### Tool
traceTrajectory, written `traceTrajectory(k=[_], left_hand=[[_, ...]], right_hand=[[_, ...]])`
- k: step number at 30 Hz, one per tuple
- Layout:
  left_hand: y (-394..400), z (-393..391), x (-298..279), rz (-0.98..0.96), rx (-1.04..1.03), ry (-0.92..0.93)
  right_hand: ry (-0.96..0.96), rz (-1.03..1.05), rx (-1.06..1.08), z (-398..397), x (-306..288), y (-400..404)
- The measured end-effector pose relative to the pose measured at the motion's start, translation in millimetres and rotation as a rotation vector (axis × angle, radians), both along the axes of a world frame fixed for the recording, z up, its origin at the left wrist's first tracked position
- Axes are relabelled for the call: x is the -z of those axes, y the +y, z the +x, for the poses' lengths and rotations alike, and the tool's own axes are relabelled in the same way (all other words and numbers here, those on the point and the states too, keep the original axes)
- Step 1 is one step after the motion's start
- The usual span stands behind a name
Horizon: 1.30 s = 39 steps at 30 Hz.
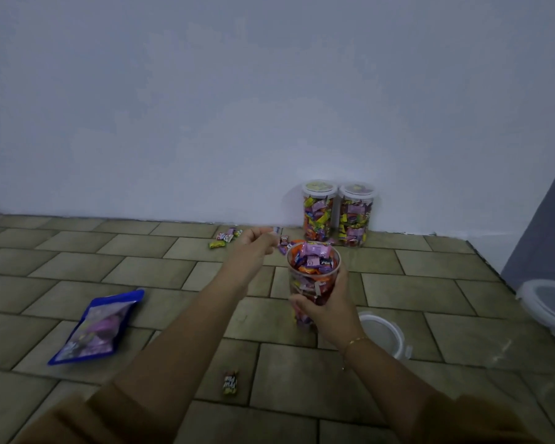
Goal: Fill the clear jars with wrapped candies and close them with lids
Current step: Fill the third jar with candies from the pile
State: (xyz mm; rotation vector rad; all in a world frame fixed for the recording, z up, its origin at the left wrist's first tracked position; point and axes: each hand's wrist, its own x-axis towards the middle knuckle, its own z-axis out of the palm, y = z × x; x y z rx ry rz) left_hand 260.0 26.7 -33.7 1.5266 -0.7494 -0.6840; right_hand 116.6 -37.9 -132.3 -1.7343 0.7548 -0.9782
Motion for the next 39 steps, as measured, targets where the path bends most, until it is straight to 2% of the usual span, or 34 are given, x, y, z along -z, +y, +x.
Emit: traceTrajectory(k=[4,10,13,16,19,21,24,26,28,30,35,39], left_hand=[[33,18,11,0.369,0.179,-0.258],[72,26,36,1.084,0.517,-0.743],[80,23,58,1.214,0.588,-0.815],[86,18,65,1.18,0.534,-0.756],[85,19,65,1.015,0.397,-0.761],[80,22,60,0.804,0.223,-0.681],[67,25,41,0.314,-0.009,-0.415],[60,23,22,0.009,-0.08,-0.336],[56,17,5,-0.183,-0.07,-0.325],[54,6,-7,-0.216,0.011,-0.43],[41,-20,-8,0.023,0.274,-0.981],[33,-23,-1,0.19,0.374,-1.134]], right_hand=[[-0.027,-0.005,0.029,2,3,13],[-0.054,-0.004,0.016,13,6,36],[-0.042,-0.009,0.007,18,7,43],[-0.025,0.005,0.004,20,11,46],[-0.012,0.024,-0.003,20,12,48],[-0.008,0.029,-0.004,19,12,49],[-0.006,0.038,-0.017,18,10,50],[-0.011,0.046,-0.032,18,10,49],[-0.015,0.047,-0.042,17,10,48],[-0.019,0.05,-0.044,16,10,48],[-0.005,0.058,-0.055,16,12,47],[0.009,0.056,-0.082,14,12,43]])
